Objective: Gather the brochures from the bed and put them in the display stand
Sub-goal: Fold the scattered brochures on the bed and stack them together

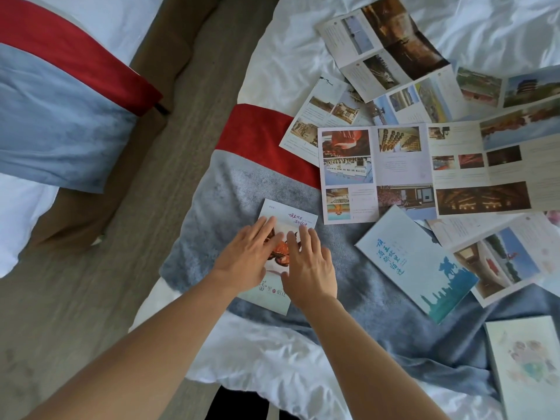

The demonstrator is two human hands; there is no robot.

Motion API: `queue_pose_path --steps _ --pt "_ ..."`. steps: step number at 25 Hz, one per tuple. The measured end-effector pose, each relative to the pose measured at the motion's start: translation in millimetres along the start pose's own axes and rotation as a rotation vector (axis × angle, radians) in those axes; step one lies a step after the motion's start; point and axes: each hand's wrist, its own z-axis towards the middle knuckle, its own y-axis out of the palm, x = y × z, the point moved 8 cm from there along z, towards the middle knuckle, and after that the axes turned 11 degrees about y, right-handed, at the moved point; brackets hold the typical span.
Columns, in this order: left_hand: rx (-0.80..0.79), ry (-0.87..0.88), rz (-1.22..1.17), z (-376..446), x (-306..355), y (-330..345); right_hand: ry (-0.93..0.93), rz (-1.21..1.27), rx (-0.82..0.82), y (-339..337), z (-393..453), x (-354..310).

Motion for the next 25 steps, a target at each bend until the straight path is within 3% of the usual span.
queue_pose_path --steps 9,18,23,25 --pt "0.066 -0.016 -0.103 26.8 3.1 -25.4 0.045 0.079 -0.024 -20.6 5.2 17.4" --pt "0.163 -0.249 -0.414 148.7 -6.4 -89.8 0.197 0.081 0.015 -94.6 56.4 124.2" --pt "0.145 -0.700 -0.861 187.1 -25.1 -68.9 0.333 0.156 -0.003 -102.4 76.2 184.9" --pt "0.206 -0.831 -0.938 191.7 -29.7 -66.6 0.385 0.178 -0.041 -97.2 80.4 203.0"
